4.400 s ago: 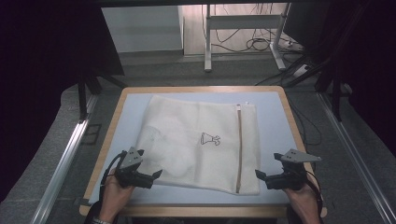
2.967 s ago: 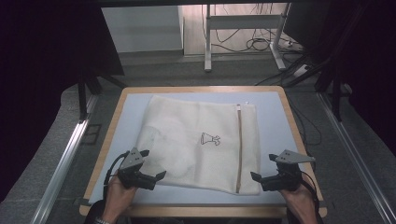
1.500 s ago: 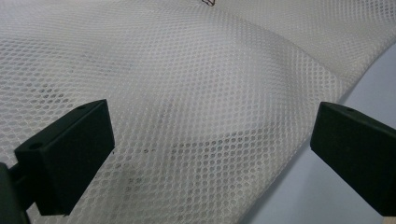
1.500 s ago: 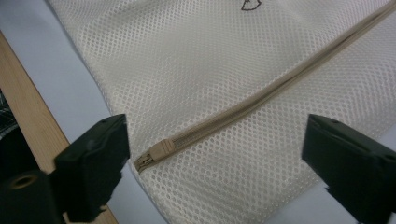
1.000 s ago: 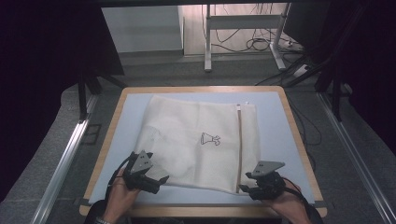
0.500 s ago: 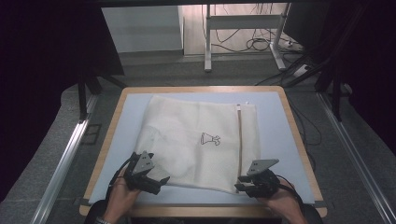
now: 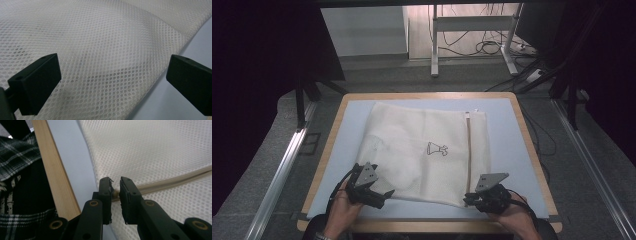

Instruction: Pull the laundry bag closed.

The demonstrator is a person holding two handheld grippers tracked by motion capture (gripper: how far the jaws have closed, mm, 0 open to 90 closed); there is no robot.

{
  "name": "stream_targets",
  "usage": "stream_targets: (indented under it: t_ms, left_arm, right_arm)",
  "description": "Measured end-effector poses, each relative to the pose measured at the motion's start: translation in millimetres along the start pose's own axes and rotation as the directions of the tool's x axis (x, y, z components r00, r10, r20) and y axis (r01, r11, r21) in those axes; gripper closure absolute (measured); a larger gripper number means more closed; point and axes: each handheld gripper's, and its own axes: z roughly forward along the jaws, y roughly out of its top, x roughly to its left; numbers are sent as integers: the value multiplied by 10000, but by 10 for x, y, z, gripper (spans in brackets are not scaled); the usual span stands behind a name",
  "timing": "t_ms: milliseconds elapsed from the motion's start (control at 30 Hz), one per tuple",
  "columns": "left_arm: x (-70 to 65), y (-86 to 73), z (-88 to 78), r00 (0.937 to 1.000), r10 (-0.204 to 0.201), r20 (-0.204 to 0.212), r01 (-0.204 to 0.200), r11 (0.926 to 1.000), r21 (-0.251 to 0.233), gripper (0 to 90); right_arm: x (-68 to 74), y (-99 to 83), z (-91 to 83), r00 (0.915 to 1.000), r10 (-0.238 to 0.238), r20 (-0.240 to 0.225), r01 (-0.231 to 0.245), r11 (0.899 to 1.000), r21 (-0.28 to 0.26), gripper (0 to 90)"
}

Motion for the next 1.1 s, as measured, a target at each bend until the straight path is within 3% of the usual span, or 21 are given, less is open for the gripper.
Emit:
stream_targets:
  t_ms: [200,433,567,733,1033,1100]
  left_arm:
    - [-6,7,1,10000,-57,69,57,10000,-24,0]
    - [-45,53,34,9973,-546,491,547,9985,-7,0]
    - [-73,89,66,9965,-667,495,667,9978,21,1]
    - [-126,163,123,9917,-769,1027,798,9965,-240,2]
    - [-211,289,259,9822,-590,1781,686,9965,-487,20]
    - [-224,309,287,9751,-511,2159,649,9962,-574,14]
  right_arm:
    - [32,11,33,9998,-190,-6,190,9994,279,834]
    - [43,11,33,9997,-232,38,231,9990,390,852]
    - [47,2,28,9997,-207,88,203,9990,389,852]
    - [51,-9,21,9994,-297,152,289,9983,510,851]
    - [35,-37,2,9993,-300,224,284,9972,689,836]
    - [34,-39,-3,9992,-329,223,313,9970,710,838]
